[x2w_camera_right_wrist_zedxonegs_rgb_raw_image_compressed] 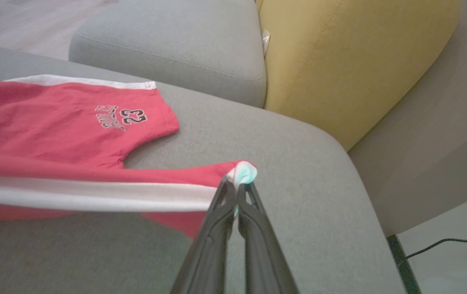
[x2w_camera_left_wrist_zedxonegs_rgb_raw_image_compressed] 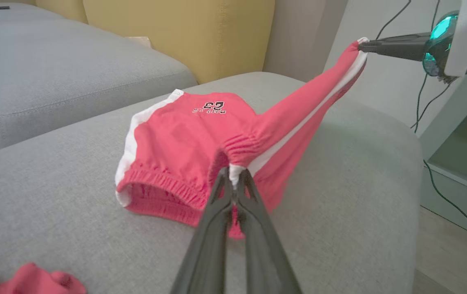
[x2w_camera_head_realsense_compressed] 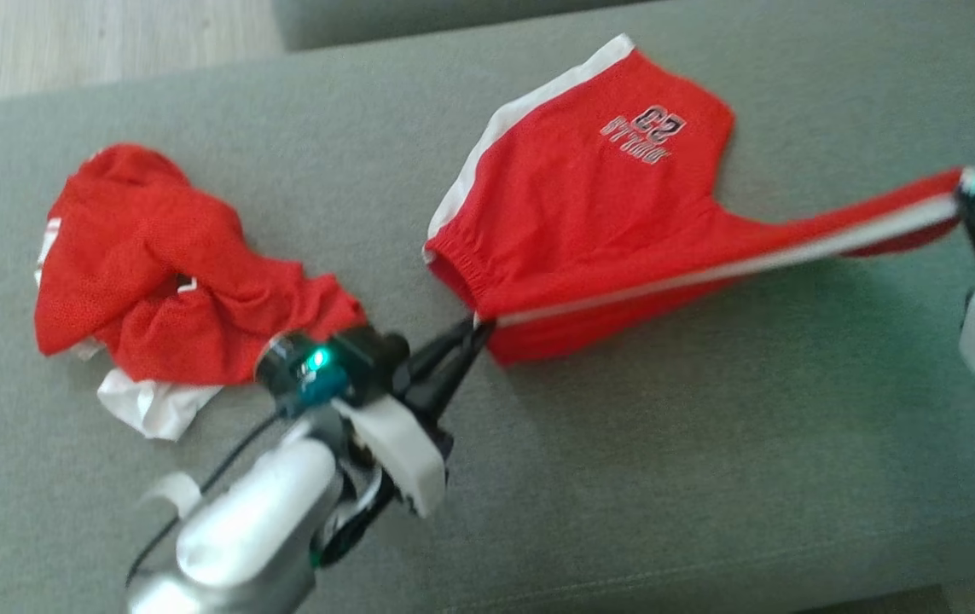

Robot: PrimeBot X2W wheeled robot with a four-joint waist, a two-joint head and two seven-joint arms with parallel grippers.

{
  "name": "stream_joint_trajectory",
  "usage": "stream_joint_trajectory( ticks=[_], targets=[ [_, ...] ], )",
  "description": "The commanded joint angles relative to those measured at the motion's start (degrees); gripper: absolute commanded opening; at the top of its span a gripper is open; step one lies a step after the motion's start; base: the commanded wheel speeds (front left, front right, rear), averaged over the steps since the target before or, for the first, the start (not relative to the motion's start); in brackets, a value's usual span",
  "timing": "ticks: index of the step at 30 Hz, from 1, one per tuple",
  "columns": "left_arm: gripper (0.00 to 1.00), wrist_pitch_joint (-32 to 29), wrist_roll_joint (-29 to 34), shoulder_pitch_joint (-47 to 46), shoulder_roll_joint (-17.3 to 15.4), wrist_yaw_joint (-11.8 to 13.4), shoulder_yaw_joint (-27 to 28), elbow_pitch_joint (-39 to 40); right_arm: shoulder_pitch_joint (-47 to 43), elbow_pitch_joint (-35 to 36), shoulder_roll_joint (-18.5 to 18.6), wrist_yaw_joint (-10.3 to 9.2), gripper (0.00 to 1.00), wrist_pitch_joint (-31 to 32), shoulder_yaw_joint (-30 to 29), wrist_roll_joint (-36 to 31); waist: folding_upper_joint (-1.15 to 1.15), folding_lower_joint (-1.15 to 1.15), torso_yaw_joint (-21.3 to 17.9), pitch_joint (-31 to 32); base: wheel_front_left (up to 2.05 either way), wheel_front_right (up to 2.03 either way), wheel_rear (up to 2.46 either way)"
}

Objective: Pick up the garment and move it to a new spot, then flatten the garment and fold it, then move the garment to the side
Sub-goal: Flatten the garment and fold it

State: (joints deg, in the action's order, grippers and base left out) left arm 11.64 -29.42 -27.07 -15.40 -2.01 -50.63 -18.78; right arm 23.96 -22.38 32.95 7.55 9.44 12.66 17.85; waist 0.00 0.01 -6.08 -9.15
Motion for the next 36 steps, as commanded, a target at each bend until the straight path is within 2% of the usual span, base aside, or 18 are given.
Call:
stream_joint_trajectory(
  ticks=[1, 10, 18, 23, 36],
  targets=[
    [0.0, -0.16, -0.35, -3.46, -0.9, 0.24, 3.03, 1.36, 3.34, 1.87, 1.73, -0.06, 0.0, 0.5, -0.86, -1.01, 0.0, -0.01, 1.49, -2.04, 0.0, 0.0, 0.0],
    [0.0, -0.82, 0.08, -9.94, 1.33, -0.41, 3.35, -0.84, 15.8, -1.81, 0.43, -0.06, 0.0, 3.47, 2.23, -5.43, 0.0, -0.01, 6.18, -8.05, 0.0, 0.0, 0.0],
    [0.0, -0.7, 0.14, -14.3, 3.76, -1.01, 3.21, -4.73, 26.73, -10.04, -0.1, -0.06, 0.0, 3.23, 10.08, -5.37, 0.0, -0.01, 10.06, -11.89, 0.0, 0.0, 0.0],
    [0.0, -0.13, 0.02, -16.49, 5.7, -1.55, 2.9, -6.86, 32.81, -15.78, 0.44, -0.06, 0.0, 1.74, 15.01, -4.13, 0.0, -0.01, 12.02, -14.02, 0.0, 0.0, 0.0],
    [0.0, 1.25, 0.23, -22.3, 8.91, -2.42, 2.65, -11.95, 43.71, -26.86, -0.37, -0.06, 0.0, -3.11, 21.21, -3.51, 0.0, -0.01, 14.62, -18.72, 0.0, 0.0, 0.0]
  ],
)
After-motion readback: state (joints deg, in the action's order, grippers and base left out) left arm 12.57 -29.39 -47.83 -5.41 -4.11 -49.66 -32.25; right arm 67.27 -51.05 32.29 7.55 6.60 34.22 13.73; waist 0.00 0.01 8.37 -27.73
